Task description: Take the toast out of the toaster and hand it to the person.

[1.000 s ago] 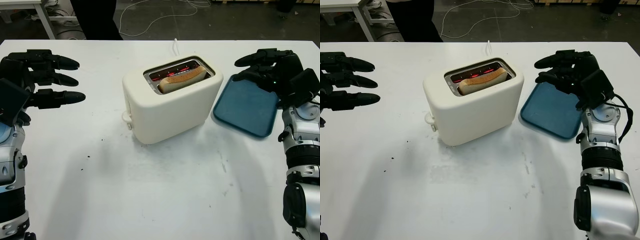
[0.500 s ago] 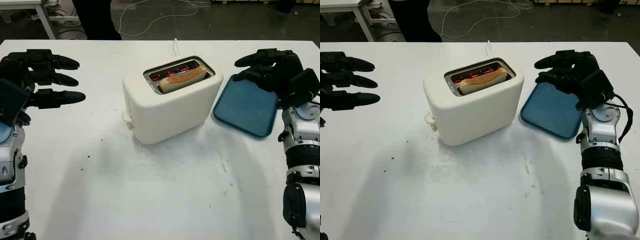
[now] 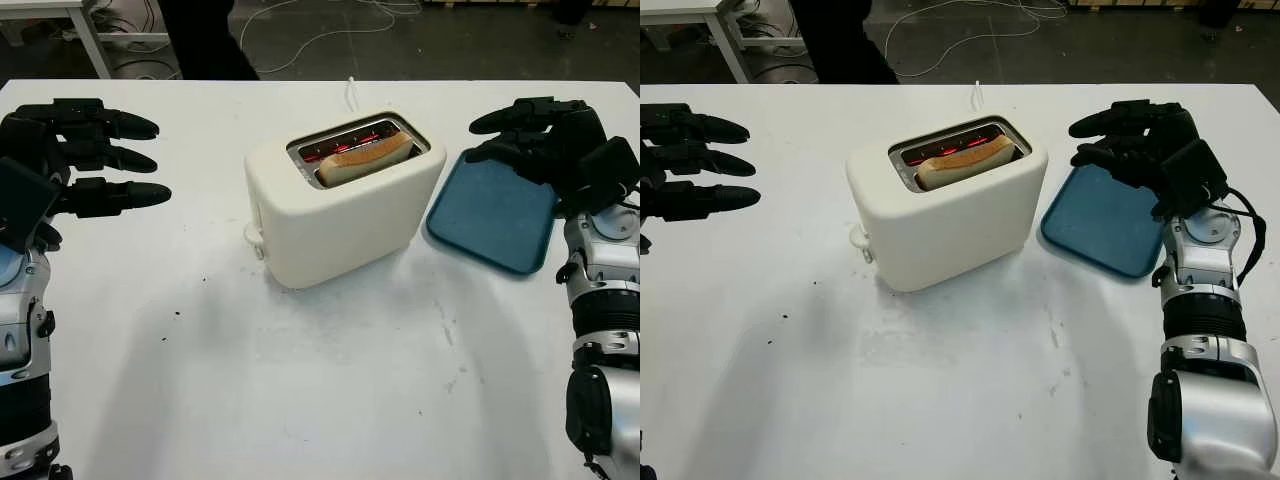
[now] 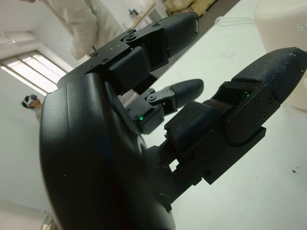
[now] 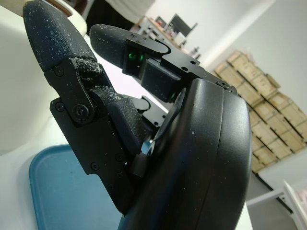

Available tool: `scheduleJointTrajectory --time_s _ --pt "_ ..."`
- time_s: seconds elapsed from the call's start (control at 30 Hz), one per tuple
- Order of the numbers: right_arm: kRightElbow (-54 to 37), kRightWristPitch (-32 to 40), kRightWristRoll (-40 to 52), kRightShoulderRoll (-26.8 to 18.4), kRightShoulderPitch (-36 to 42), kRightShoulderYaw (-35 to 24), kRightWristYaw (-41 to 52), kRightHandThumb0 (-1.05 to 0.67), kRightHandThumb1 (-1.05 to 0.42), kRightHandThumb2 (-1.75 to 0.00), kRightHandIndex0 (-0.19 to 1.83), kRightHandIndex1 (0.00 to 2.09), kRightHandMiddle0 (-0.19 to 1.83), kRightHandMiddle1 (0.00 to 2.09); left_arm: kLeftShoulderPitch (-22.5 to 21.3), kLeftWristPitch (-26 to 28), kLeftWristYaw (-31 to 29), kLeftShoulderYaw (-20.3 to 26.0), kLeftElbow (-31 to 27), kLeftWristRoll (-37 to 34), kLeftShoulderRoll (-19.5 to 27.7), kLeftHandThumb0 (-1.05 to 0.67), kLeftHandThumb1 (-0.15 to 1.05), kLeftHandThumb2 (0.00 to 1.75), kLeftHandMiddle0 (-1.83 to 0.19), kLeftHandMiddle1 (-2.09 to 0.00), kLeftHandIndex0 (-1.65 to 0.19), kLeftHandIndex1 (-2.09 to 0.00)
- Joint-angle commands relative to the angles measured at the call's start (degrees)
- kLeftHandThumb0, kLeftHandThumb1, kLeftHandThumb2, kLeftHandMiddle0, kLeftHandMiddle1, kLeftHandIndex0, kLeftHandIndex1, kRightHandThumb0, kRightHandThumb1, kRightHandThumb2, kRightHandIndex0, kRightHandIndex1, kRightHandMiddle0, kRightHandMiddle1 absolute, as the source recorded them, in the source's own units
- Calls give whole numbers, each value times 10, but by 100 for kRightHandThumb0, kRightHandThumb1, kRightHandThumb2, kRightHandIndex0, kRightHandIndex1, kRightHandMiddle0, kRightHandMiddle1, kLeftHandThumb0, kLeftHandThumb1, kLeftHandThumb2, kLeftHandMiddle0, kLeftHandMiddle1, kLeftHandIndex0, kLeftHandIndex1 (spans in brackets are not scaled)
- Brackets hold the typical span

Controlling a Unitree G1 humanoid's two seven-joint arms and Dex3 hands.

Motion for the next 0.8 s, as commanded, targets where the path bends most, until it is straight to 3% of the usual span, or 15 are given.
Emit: scheduleJointTrajectory --time_s 0.0,0.77 --pt "2 1 8 4 -4 -1 0 -105 -77 0 117 63 124 31 3 -7 3 0 2 2 1 -102 34 0 -121 -46 -117 -33" --pt "-7 5 8 3 -4 -1 0 -105 -77 0 116 61 124 29 7 1 6 1 -4 5 2 -104 35 0 -121 -45 -117 -32"
